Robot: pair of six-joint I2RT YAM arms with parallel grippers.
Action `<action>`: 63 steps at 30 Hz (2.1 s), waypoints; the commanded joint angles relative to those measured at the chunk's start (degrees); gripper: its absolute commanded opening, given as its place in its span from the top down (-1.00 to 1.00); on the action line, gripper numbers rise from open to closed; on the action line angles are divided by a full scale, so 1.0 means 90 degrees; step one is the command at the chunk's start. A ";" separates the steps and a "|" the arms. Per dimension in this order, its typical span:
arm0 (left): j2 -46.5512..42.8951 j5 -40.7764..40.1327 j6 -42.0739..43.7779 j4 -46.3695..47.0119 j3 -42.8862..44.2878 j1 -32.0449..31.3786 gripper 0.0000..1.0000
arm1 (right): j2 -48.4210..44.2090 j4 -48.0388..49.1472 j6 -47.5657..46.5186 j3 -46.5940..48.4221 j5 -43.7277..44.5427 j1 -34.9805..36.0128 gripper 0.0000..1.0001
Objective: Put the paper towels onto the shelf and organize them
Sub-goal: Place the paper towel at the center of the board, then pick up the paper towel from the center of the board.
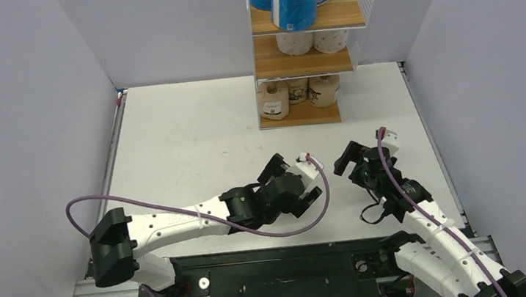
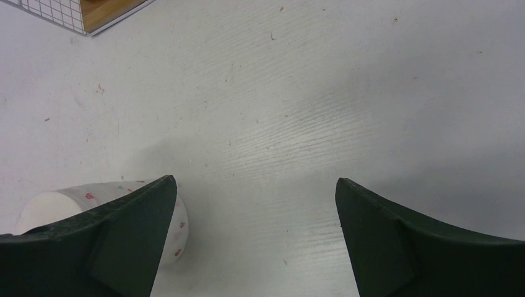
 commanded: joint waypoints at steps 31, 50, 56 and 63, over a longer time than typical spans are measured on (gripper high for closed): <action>-0.6252 0.0058 -0.4071 0.3064 -0.4875 0.2321 -0.93 | 0.2781 0.0153 0.0298 0.2259 -0.1703 0.1765 -0.75; -0.6384 0.0115 -0.4360 0.2770 -0.5083 0.2321 -0.93 | 0.3639 -0.0572 0.0027 0.2753 -0.1101 0.2287 -0.30; -0.6226 0.0124 -0.4418 0.2790 -0.5052 0.2321 -0.93 | 0.3736 -0.0569 -0.0034 0.2775 -0.1168 0.2377 -0.20; -0.6137 0.0145 -0.4428 0.2857 -0.5061 0.2321 -0.93 | 0.3842 -0.0580 -0.0080 0.2774 -0.1212 0.2421 -0.08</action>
